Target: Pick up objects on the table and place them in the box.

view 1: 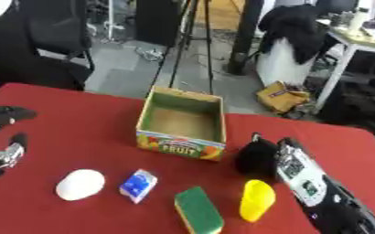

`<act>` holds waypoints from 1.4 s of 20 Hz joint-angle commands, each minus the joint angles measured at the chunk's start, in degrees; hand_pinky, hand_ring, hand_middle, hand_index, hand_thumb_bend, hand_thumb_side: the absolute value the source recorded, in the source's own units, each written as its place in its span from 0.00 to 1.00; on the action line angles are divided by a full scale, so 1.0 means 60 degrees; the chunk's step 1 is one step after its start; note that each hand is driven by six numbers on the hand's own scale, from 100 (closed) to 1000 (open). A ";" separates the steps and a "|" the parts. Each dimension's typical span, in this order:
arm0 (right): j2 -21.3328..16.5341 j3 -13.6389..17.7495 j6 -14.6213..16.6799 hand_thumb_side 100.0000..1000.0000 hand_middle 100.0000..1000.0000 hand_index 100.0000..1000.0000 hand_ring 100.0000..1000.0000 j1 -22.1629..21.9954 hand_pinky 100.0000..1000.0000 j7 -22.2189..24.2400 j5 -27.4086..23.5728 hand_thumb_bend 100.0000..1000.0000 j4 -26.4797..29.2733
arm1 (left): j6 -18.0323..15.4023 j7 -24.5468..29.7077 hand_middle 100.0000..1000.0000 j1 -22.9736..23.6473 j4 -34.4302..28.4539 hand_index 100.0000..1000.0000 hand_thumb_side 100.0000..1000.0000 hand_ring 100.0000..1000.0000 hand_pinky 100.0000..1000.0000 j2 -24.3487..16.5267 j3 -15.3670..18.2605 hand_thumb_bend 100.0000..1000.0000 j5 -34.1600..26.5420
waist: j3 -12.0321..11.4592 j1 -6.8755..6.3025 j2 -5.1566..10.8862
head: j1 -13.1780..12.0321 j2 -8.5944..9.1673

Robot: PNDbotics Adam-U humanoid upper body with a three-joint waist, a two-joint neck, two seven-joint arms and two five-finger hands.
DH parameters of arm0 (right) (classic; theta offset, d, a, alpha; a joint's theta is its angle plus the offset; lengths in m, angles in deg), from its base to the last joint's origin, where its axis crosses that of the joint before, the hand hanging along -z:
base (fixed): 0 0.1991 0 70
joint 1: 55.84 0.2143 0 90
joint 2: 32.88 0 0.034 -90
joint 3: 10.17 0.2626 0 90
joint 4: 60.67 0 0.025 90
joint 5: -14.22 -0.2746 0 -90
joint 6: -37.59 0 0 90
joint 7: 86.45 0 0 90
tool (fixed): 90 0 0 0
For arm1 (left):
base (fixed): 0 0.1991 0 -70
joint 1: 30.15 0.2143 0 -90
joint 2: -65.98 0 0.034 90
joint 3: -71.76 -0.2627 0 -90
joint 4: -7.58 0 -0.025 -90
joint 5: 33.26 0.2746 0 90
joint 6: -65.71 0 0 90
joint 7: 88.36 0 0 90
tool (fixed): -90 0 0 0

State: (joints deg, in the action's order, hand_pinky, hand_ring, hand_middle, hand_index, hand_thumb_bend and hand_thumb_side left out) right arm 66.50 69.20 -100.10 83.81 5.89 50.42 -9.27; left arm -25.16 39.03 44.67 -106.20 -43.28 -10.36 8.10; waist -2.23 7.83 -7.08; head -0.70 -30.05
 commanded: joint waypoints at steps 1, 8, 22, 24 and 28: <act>-0.0309 0.0033 0.0026 1.00 0.89 0.95 0.98 0.0260 0.85 0.0081 0.0060 0.37 0.0029 | -0.0042 0.0002 0.92 -0.0191 -0.0135 1.00 0.95 0.99 0.97 -0.0132 0.0008 0.00 -0.0061 | -0.0037 -0.0101 0.0090 | 0.0022 -0.0041; -0.0319 0.0070 0.0037 1.00 0.89 0.95 0.98 0.0293 0.86 0.0090 0.0104 0.37 -0.0172 | -0.0057 -0.0002 0.92 -0.0247 -0.0135 1.00 0.95 0.99 0.97 -0.0101 0.0002 0.00 -0.0075 | -0.0133 -0.0102 0.0018 | 0.0044 0.0001; -0.0395 0.0172 0.0091 1.00 0.89 0.95 0.98 0.0390 0.86 0.0085 0.0241 0.37 -0.0670 | -0.0093 -0.0019 0.92 -0.0328 -0.0135 1.00 0.94 0.99 0.97 -0.0051 -0.0004 0.00 -0.0094 | -0.0250 -0.0143 -0.0132 | 0.0168 0.0143; -0.0405 0.0182 0.0104 1.00 0.89 0.95 0.98 0.0408 0.86 0.0077 0.0259 0.37 -0.0725 | -0.0105 -0.0014 0.92 -0.0345 -0.0135 1.00 0.94 0.99 0.97 -0.0046 -0.0014 0.00 -0.0098 | -0.0269 -0.0153 -0.0154 | 0.0248 0.0194; -0.0428 0.0243 0.0110 1.00 0.89 0.95 0.98 0.0430 0.86 0.0029 0.0278 0.37 -0.0886 | -0.0127 -0.0024 0.92 -0.0373 -0.0135 1.00 0.94 0.99 0.97 -0.0025 -0.0021 0.00 -0.0098 | -0.0343 -0.0182 -0.0213 | 0.0355 0.0364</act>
State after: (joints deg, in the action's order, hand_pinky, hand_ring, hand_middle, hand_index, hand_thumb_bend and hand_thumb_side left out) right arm 65.73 70.10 -99.57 85.05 6.24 51.54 -14.64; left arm -25.71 38.98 43.30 -106.20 -42.75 -10.68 7.66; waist -4.37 7.47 -9.04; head 1.13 -28.51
